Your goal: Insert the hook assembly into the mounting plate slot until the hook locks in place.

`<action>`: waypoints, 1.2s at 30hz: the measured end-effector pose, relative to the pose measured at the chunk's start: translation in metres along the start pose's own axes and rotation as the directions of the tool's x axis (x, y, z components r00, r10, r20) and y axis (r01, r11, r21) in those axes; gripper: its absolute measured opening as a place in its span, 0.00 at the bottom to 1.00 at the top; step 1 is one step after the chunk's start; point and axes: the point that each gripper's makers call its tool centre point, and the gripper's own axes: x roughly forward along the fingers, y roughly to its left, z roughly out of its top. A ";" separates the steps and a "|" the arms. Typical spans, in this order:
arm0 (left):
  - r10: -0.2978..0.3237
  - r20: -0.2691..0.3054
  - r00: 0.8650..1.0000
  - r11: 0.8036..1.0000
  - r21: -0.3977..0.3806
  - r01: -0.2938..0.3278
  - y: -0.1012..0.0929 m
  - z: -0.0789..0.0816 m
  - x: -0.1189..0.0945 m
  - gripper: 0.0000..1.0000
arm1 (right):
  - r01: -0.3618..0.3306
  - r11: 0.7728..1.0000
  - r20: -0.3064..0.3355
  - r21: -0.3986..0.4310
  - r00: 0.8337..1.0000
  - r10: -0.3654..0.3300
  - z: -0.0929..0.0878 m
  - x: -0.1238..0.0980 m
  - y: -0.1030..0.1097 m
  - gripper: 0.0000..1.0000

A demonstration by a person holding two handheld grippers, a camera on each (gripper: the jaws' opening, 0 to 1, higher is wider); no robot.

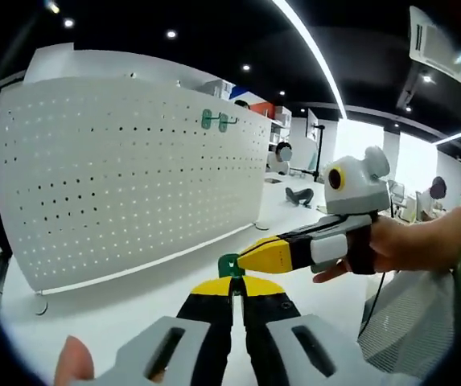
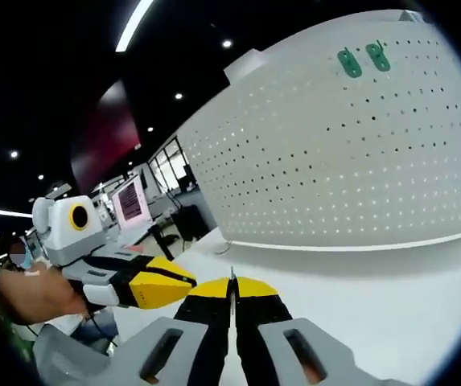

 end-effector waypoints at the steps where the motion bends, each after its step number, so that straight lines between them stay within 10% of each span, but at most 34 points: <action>1: 0.003 0.000 1.000 1.000 0.004 -0.003 0.001 0.000 0.000 0.03 | 0.000 1.000 0.003 0.005 1.000 0.000 0.000 0.000 0.000 0.00; 15: 0.037 0.015 0.999 0.999 0.030 -0.037 0.003 0.006 0.005 0.19 | -0.005 1.000 0.024 0.005 1.000 0.005 0.006 -0.002 0.004 0.00; 36: 0.059 0.027 0.998 0.997 0.046 -0.060 0.000 0.011 0.012 0.06 | -0.029 0.999 0.077 0.037 0.997 0.026 0.019 -0.005 0.015 0.00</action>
